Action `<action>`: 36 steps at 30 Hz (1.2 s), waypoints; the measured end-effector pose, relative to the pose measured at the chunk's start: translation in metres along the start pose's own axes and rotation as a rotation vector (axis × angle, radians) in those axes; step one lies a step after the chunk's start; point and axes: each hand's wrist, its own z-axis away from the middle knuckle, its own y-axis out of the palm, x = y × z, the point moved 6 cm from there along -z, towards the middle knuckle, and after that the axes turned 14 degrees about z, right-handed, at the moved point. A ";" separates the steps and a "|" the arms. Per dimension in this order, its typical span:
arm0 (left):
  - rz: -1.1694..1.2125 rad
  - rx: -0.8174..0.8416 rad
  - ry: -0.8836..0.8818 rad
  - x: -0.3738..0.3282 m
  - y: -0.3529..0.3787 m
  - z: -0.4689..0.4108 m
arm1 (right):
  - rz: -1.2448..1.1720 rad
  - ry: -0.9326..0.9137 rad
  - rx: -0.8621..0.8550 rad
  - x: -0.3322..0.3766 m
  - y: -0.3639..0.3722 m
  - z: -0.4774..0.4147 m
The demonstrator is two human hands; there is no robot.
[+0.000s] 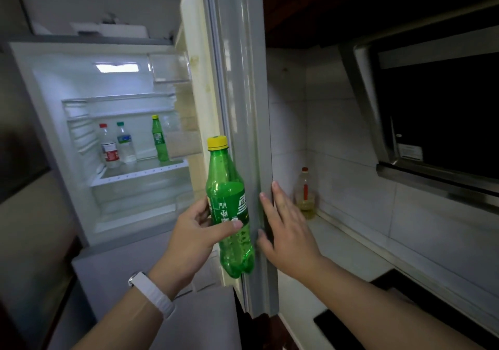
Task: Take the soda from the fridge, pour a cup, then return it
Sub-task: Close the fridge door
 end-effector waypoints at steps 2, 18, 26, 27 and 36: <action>0.005 -0.026 0.005 -0.008 -0.022 0.010 | -0.030 -0.049 -0.032 0.025 0.002 -0.003; -0.026 -0.204 0.009 -0.074 -0.203 0.074 | -0.152 -0.220 -0.186 0.216 0.042 -0.048; -0.084 -0.309 0.049 -0.089 -0.260 0.081 | -0.245 -0.303 -0.173 0.282 0.090 -0.080; -0.089 -0.327 0.045 -0.089 -0.266 0.081 | -0.258 -0.313 -0.174 0.290 0.097 -0.084; -0.131 -0.529 0.087 -0.087 -0.317 0.049 | -0.350 -0.480 -0.242 0.343 0.152 -0.127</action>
